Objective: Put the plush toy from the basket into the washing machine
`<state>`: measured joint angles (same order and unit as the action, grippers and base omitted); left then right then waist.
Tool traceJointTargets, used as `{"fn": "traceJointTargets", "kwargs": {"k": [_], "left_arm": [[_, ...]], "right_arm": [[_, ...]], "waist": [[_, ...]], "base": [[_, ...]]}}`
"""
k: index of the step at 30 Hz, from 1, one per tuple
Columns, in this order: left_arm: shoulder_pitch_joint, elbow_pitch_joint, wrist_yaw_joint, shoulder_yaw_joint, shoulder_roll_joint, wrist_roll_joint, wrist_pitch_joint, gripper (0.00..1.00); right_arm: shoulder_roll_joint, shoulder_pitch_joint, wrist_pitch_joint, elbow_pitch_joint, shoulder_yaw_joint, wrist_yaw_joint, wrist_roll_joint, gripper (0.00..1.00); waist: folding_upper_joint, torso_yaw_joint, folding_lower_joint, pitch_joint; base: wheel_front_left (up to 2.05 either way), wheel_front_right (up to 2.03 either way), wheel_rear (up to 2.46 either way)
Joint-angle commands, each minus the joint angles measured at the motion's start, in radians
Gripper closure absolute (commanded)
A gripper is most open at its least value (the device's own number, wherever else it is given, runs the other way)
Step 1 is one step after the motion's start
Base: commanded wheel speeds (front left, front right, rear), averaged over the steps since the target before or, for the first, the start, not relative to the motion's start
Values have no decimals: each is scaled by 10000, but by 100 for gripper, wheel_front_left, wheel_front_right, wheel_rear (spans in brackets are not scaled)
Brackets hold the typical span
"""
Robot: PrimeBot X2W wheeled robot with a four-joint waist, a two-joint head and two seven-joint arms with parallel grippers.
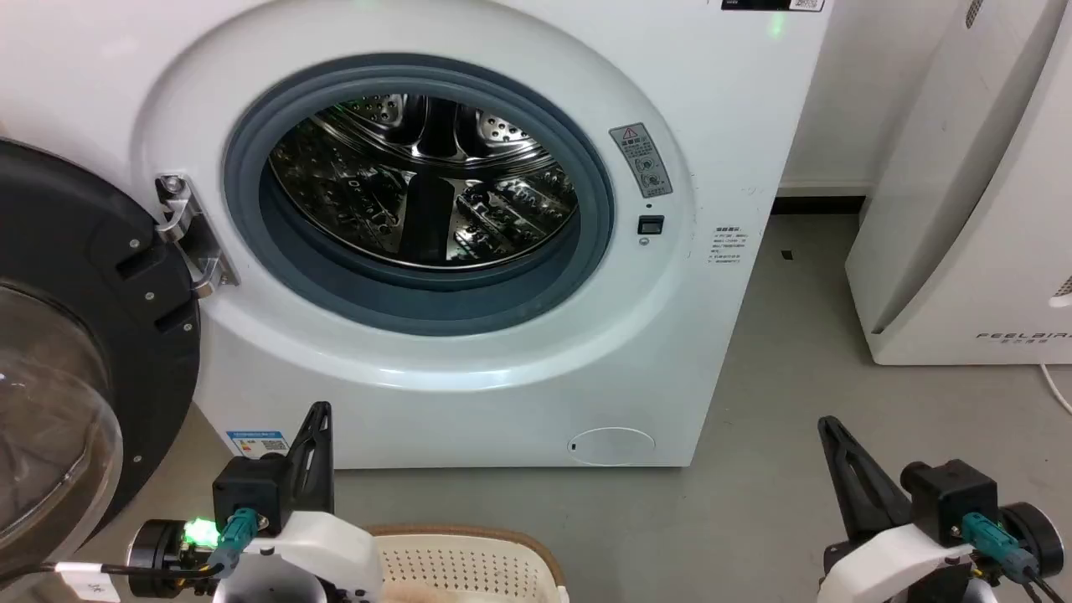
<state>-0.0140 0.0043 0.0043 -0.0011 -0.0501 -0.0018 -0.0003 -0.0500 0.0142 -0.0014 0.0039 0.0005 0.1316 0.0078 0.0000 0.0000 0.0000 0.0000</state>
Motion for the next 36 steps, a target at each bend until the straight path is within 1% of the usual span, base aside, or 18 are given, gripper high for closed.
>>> {"fn": "traceJointTargets", "kwargs": {"k": [1, 14, 15, 27, 36], "left_arm": [[140, -43, -43, 11, -1, 18, 3, 100], [140, -43, -43, 11, -1, 18, 3, 100], [0, 0, 0, -4, 0, 0, -1, 0], [-44, 107, 172, -139, 0, -42, -178, 0], [-340, 566, 183, -337, -15, -52, -365, 0]], "right_arm": [[-2, -142, 14, -39, -5, -9, -78, 100], [-2, -142, 14, -39, -5, -9, -78, 100], [0, 0, -1, 0, -3, 0, 1, 0], [0, 29, -179, -91, -55, -1, 399, 0], [0, -44, -365, -203, -103, -1, 809, 0]], "waist": [[0, 0, 0, 0], [0, 0, 0, 0], [0, 0, 0, 0], [0, -2, 0, 39], [0, -31, 0, 258]], "base": [[0, 0, 0], [0, 0, 0], [0, 0, 0], [0, 0, 0], [0, 0, 0]]}}
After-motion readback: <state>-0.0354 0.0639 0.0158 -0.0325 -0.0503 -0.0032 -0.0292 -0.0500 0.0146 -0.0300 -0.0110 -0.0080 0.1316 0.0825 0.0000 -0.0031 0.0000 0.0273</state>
